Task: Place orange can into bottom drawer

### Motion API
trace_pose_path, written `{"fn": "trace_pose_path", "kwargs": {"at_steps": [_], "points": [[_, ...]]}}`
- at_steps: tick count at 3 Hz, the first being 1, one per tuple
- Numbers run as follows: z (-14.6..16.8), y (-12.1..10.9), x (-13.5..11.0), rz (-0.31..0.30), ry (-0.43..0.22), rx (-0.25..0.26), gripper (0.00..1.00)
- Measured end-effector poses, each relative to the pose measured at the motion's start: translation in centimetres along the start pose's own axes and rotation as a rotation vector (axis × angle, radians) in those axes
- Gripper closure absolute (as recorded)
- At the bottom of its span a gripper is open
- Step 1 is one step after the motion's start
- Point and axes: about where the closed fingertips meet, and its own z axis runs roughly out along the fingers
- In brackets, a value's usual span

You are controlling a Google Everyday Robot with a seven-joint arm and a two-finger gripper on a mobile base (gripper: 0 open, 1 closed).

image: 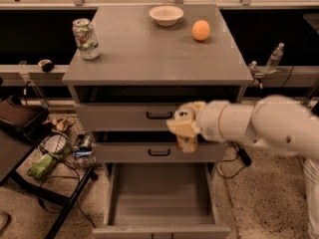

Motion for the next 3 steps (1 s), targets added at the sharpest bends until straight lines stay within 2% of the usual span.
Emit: {"fn": "trace_pose_path", "kwargs": {"at_steps": [1, 2, 3], "points": [[5.2, -0.6, 11.4, 0.042, 0.023, 0.029, 1.00], [8.3, -1.2, 17.4, 0.083, 0.011, 0.046, 1.00], [8.3, -1.2, 17.4, 0.083, 0.011, 0.046, 1.00]]}}
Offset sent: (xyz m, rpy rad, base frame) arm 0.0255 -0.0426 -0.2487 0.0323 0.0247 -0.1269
